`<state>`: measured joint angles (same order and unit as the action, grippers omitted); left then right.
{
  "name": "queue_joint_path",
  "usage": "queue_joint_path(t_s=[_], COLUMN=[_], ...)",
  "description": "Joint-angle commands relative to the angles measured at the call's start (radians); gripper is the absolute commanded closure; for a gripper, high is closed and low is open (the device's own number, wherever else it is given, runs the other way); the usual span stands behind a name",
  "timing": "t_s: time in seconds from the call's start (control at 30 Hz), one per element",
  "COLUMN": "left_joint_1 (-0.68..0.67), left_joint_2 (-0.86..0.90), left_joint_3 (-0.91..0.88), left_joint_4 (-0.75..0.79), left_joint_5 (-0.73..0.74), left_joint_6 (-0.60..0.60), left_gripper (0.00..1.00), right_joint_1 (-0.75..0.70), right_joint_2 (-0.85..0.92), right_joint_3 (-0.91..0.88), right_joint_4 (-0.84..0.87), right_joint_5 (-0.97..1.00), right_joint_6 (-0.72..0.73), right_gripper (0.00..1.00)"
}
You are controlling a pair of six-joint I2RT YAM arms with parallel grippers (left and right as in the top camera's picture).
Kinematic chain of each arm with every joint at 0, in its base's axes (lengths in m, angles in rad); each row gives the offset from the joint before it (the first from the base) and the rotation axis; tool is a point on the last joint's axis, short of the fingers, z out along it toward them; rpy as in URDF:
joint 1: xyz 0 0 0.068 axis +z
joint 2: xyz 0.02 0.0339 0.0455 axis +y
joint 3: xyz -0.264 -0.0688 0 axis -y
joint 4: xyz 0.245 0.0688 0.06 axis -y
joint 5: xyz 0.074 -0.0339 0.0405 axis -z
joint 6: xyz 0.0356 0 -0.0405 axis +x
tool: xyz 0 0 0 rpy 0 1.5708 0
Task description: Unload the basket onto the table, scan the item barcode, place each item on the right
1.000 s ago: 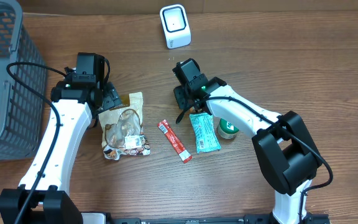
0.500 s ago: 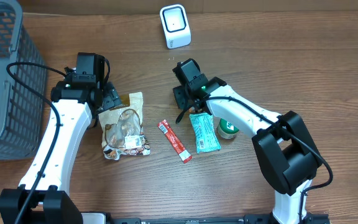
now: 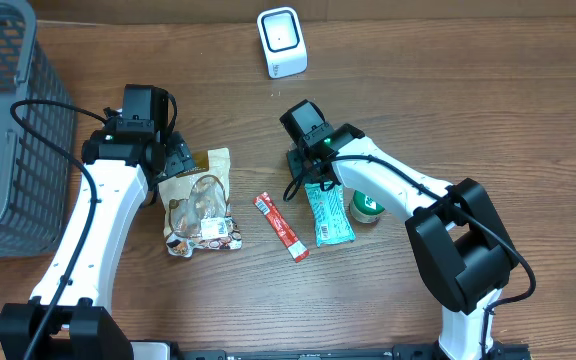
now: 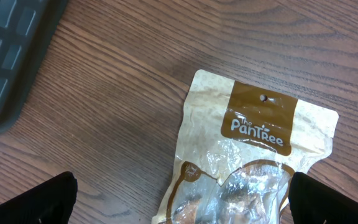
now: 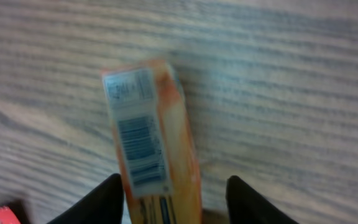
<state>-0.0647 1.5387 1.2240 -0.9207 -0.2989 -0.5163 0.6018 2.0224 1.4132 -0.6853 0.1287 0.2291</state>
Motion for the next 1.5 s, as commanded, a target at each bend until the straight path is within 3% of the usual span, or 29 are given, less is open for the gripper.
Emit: queue_joint_path(t_s=[0.0, 0.1, 0.13, 0.2, 0.23, 0.3, 0.4, 0.5, 0.53, 0.57, 0.6, 0.63, 0.7, 0.9, 1.17, 1.2, 1.27, 1.47], left_joint_1=[-0.001, -0.001, -0.001, -0.001, -0.001, -0.001, -0.001, -0.001, -0.001, -0.001, -0.001, -0.001, -0.001, -0.001, -0.001, -0.001, -0.001, -0.001], left_joint_2=[-0.021, -0.021, -0.021, -0.021, -0.021, -0.021, -0.021, -0.021, -0.021, -0.021, -0.021, -0.021, -0.021, -0.021, -0.021, -0.021, -0.021, -0.021], left_joint_3=[0.018, 0.018, 0.018, 0.018, 0.018, 0.018, 0.018, 0.018, 0.018, 0.018, 0.018, 0.018, 0.018, 0.018, 0.018, 0.018, 0.018, 0.018], left_joint_4=[-0.002, -0.002, -0.002, -0.002, -0.002, -0.002, -0.002, -0.002, -0.002, -0.002, -0.002, -0.002, -0.002, -0.002, -0.002, -0.002, -0.002, -0.002], left_joint_5=[0.005, 0.004, 0.004, 0.004, 0.004, 0.004, 0.004, 0.005, 0.004, 0.004, 0.004, 0.004, 0.004, 0.004, 0.004, 0.004, 0.004, 0.004], left_joint_6=[0.008, 0.008, 0.008, 0.008, 0.008, 0.008, 0.008, 0.008, 0.008, 0.008, 0.008, 0.008, 0.008, 0.007, 0.008, 0.008, 0.008, 0.008], left_gripper=[0.00, 0.00, 0.01, 0.00, 0.00, 0.01, 0.01, 0.00, 0.00, 0.00, 0.00, 0.01, 0.00, 0.00, 0.00, 0.00, 0.01, 0.00], right_joint_1=[-0.002, -0.002, -0.002, -0.002, -0.002, -0.002, -0.002, -0.002, -0.002, -0.002, -0.002, -0.002, -0.002, -0.002, -0.013, -0.014, -0.021, -0.035], right_joint_2=[-0.011, -0.011, -0.011, -0.011, -0.011, -0.011, -0.011, -0.011, -0.011, -0.011, -0.011, -0.011, -0.011, -0.028, -0.202, -0.216, -0.229, -0.229], right_joint_3=[-0.002, -0.002, -0.002, -0.002, -0.002, -0.002, -0.002, -0.002, -0.002, -0.002, -0.002, -0.002, -0.002, 0.016, 0.095, 0.095, 0.095, 0.057], right_joint_4=[0.001, 0.002, 0.002, 0.003, 0.004, 0.013, 0.033, 0.044, 0.045, 0.048, 0.049, 0.049, 0.049, 0.047, 0.043, 0.035, 0.010, -0.056], right_joint_5=[-0.003, -0.004, -0.004, -0.004, -0.003, -0.003, -0.003, -0.004, -0.004, -0.003, -0.003, -0.003, -0.004, -0.012, -0.019, -0.019, -0.019, -0.018], right_joint_6=[0.011, 0.011, 0.011, 0.011, 0.011, 0.011, 0.011, 0.011, 0.011, 0.011, 0.011, 0.011, 0.011, 0.072, 0.105, 0.113, 0.134, 0.191], right_gripper=[0.76, 0.81, 0.75, 0.46, 0.39, 0.35, 0.39, 0.79, 0.80, 0.73, 0.53, 0.41, 0.34, 0.35, 0.30, 0.24, 0.00, 0.00])
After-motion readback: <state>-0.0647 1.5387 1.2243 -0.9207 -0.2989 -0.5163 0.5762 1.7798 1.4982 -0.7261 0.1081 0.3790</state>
